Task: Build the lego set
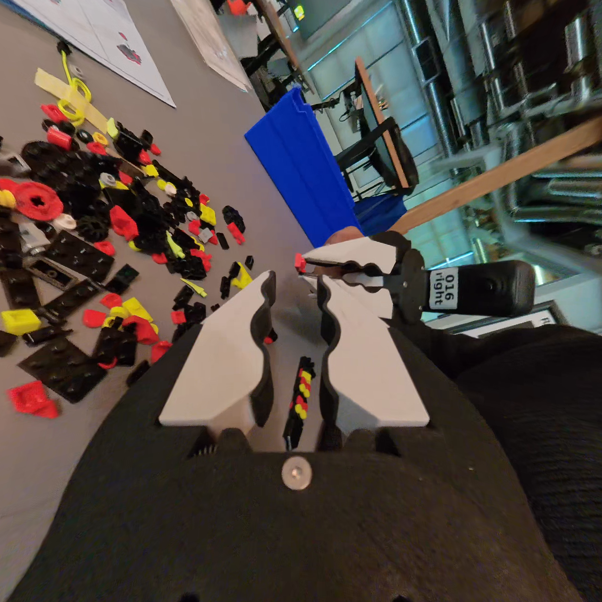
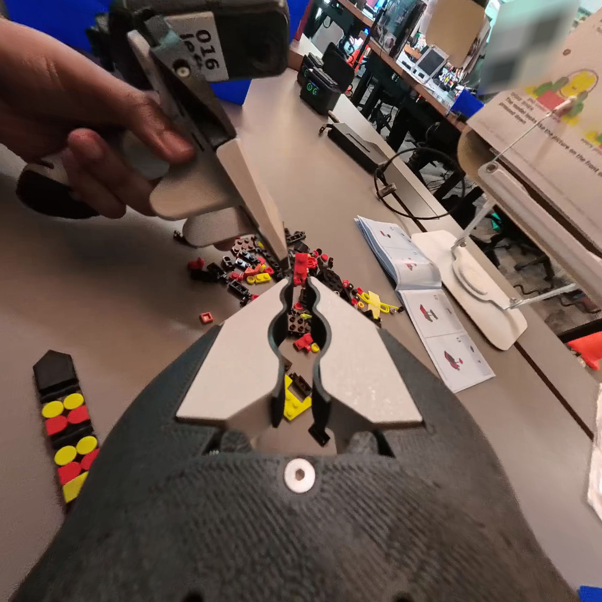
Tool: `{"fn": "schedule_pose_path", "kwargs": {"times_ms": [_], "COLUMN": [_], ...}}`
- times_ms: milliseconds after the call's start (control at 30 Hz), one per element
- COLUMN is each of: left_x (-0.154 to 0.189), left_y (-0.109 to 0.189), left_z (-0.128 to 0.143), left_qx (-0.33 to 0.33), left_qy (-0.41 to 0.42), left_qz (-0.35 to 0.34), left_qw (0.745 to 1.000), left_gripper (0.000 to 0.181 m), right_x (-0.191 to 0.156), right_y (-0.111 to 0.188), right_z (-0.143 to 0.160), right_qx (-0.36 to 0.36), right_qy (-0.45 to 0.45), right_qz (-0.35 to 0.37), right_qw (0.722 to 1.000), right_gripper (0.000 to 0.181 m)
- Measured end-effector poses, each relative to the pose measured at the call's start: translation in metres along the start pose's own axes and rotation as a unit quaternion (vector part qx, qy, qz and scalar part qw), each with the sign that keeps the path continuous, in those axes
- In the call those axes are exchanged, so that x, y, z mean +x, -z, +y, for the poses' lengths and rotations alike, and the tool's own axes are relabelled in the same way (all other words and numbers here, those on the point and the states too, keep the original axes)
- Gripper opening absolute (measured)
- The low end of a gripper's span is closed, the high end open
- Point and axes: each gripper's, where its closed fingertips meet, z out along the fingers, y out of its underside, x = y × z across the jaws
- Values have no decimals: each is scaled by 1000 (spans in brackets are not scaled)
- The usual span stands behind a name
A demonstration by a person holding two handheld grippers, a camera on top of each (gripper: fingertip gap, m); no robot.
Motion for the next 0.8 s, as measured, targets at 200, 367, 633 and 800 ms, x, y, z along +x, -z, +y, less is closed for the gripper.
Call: {"fn": "schedule_pose_path", "kwargs": {"times_ms": [200, 367, 633, 800], "left_x": [2, 3, 6, 7], "left_y": [1, 2, 3, 3], "left_z": [-1, 0, 3, 4], "left_qx": [4, -3, -17, -19], "left_qy": [34, 38, 15, 16], "left_qz": [27, 39, 43, 48], "left_qw": [999, 999, 999, 999], "left_gripper": [5, 3, 2, 2], "right_x": [-8, -12, -24, -23], "right_y": [1, 2, 6, 8], "right_z": [-4, -4, -4, -5], "right_qx": [11, 15, 24, 27], "right_qy": [5, -10, -67, -98], "right_qz": [-14, -30, -91, -106], "right_qw": [1000, 999, 993, 989], "right_gripper": [5, 5, 17, 16]}}
